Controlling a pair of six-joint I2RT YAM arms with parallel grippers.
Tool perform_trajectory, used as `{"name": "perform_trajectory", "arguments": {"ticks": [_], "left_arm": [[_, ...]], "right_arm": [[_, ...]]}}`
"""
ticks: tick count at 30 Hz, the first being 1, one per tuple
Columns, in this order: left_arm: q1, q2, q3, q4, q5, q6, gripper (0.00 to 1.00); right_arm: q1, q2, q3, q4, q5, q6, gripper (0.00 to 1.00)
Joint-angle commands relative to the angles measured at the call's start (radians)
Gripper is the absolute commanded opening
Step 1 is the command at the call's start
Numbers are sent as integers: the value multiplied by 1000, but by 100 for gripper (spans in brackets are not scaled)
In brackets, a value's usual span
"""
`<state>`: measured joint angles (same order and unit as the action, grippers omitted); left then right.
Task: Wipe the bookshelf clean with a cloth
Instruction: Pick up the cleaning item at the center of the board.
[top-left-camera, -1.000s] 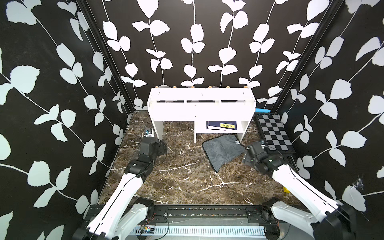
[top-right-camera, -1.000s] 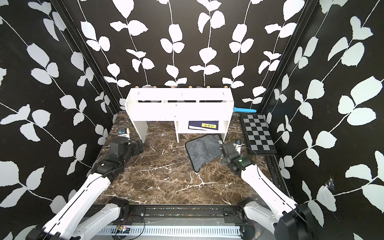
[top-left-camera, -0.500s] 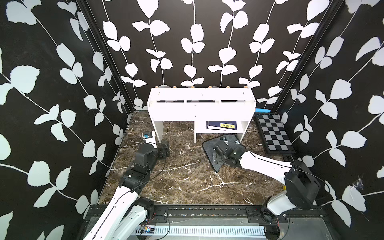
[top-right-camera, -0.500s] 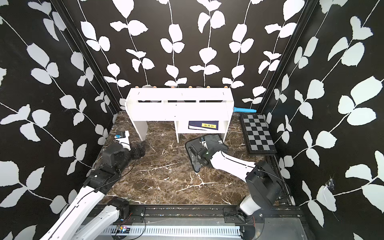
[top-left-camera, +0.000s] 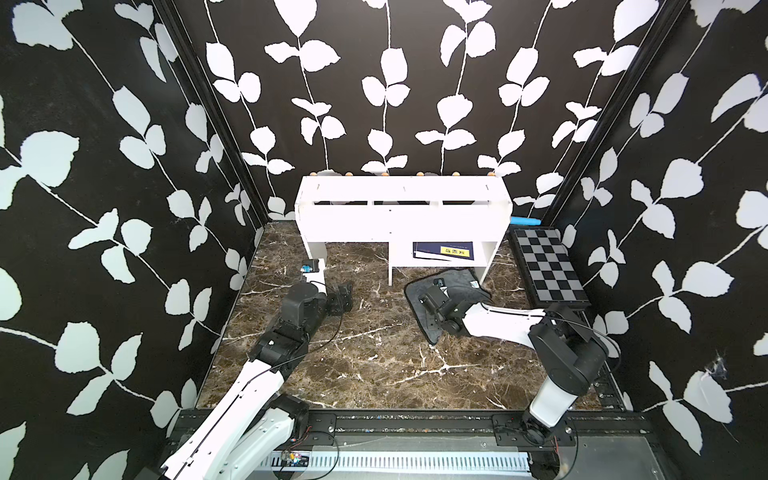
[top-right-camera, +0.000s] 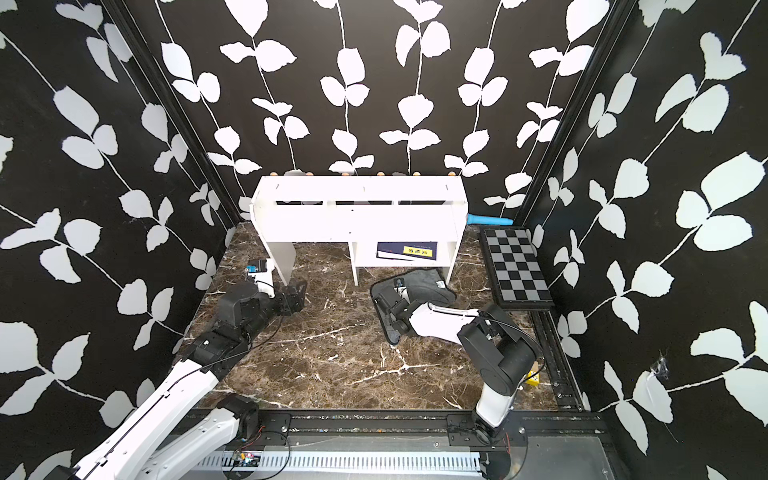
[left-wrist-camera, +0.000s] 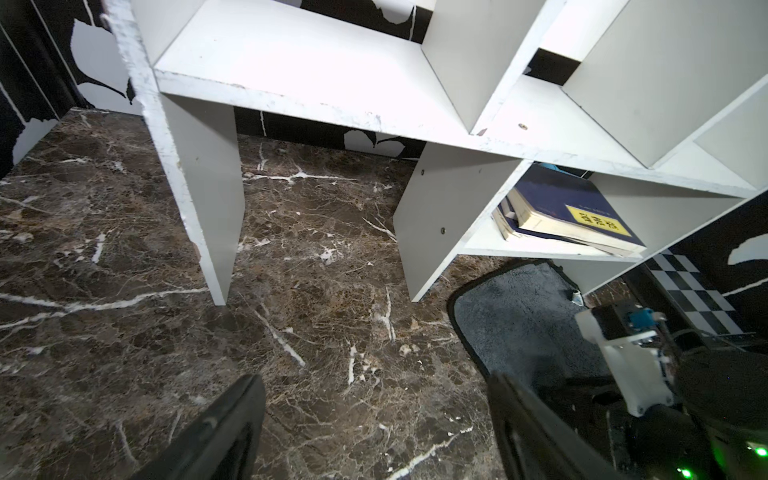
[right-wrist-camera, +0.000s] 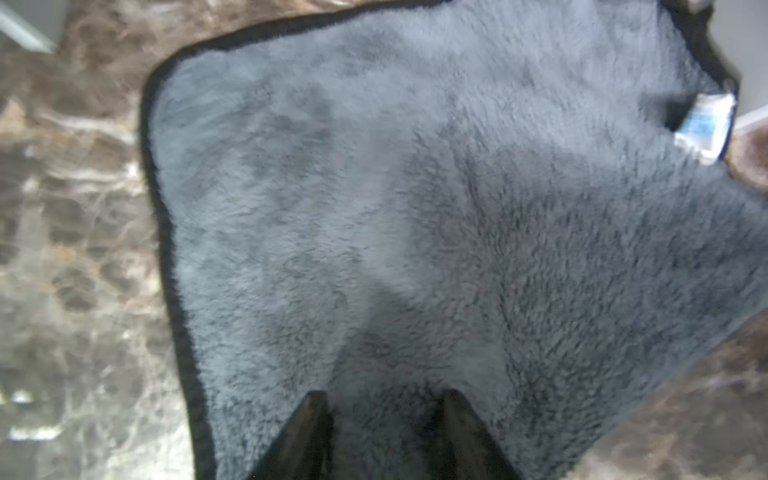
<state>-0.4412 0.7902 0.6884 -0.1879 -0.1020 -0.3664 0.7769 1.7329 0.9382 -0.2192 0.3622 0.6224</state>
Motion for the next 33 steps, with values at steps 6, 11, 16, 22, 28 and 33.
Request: {"name": "perform_trajectory", "arguments": {"ticks": [6, 11, 16, 22, 28, 33], "left_arm": [[-15, 90, 136, 57, 68, 81, 86], [-21, 125, 181, 102, 59, 102, 86], [-45, 177, 181, 157, 48, 108, 85], [-116, 231, 147, 231, -11, 114, 85], [-164, 293, 146, 276, -29, 135, 85], [-231, 316, 97, 305, -69, 110, 85]], "right_arm": [[-2, 10, -13, -73, -28, 5, 0], [14, -203, -54, -107, 26, -26, 0], [57, -405, -54, -120, 161, -84, 0], [79, -464, -43, -39, 343, -178, 0], [30, -488, -146, 173, 542, -137, 0], [-49, -349, -285, 484, 494, -143, 0]]}}
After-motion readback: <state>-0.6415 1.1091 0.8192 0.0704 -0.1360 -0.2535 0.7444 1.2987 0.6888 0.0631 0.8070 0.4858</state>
